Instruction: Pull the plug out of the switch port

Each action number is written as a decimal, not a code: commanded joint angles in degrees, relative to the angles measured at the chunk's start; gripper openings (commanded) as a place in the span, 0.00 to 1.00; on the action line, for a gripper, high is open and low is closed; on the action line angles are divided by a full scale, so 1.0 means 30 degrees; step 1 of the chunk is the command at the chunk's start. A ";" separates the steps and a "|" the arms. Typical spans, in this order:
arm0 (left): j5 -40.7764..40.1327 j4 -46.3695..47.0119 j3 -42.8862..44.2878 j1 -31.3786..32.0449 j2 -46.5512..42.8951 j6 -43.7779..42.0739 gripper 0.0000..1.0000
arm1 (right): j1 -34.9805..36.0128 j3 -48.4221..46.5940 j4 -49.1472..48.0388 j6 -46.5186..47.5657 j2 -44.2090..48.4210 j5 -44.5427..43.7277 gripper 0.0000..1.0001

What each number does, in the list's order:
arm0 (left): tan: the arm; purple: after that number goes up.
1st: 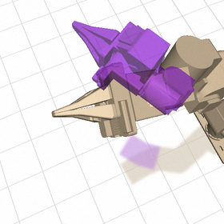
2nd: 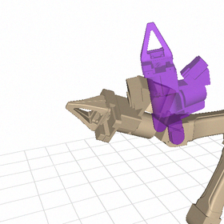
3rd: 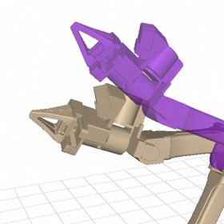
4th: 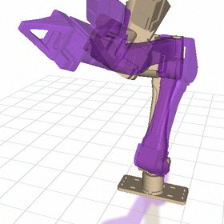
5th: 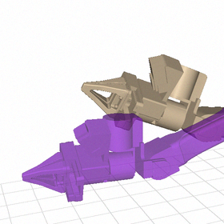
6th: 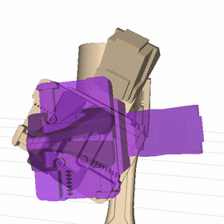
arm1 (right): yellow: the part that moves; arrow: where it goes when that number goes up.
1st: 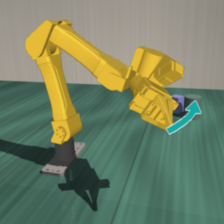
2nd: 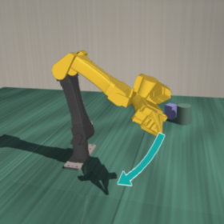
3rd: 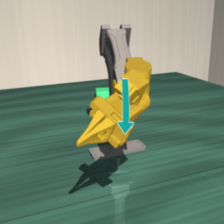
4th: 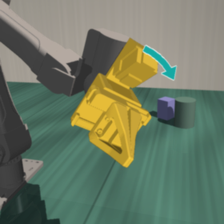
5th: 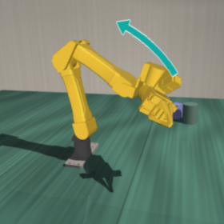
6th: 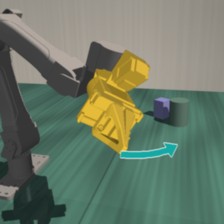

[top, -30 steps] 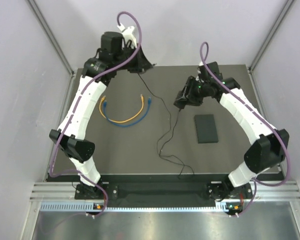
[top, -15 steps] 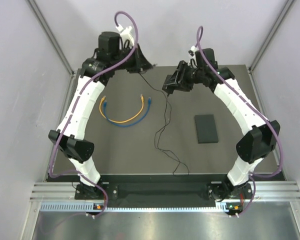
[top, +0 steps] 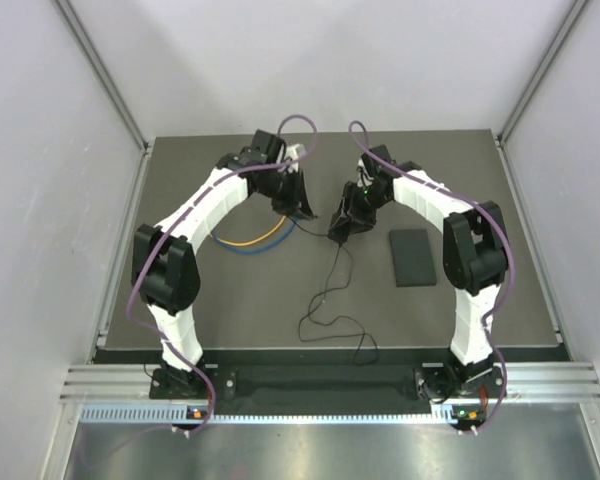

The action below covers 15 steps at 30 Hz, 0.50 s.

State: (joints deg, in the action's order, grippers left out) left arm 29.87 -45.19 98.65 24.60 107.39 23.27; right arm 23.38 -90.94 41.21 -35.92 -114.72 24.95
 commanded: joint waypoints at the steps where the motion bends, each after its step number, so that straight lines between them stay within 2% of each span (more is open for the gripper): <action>1: 0.0242 0.1704 -0.1850 0.0383 -0.0262 0.0271 0.00 | 0.0264 -0.0188 -0.0261 0.0577 0.0066 0.0384 0.08; 7: -0.1019 0.1766 -0.4114 0.0443 0.0177 0.0302 0.07 | 0.0704 0.0342 0.0470 0.1074 -0.0871 0.0268 0.24; 9: -0.1079 0.1412 -0.3910 0.0443 0.0675 0.0038 0.15 | 0.0704 0.0196 0.0910 0.1541 -0.1106 0.0064 0.29; 10: -0.1137 0.1353 -0.3793 0.0443 0.0793 0.0037 0.20 | 0.0704 -0.0008 0.1056 0.1718 -0.1107 -0.0141 0.39; 12: -0.1195 0.1323 -0.3588 0.0414 0.0881 -0.0050 0.31 | 0.0704 -0.0243 0.1582 0.2275 -0.1078 -0.0756 0.48; 13: -0.1254 0.1381 -0.3529 0.0442 0.0824 -0.0079 0.34 | 0.0704 -0.0477 0.1788 0.2451 -0.1107 -0.0932 0.59; 15: -0.1372 0.1410 -0.3383 0.0442 0.0706 -0.0196 0.41 | 0.0704 -0.0712 0.2110 0.2891 -0.1107 -0.1109 0.68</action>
State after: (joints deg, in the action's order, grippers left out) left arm 26.55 -42.41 86.54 26.02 110.54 23.66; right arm 24.86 -90.06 45.32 -30.55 -118.58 23.24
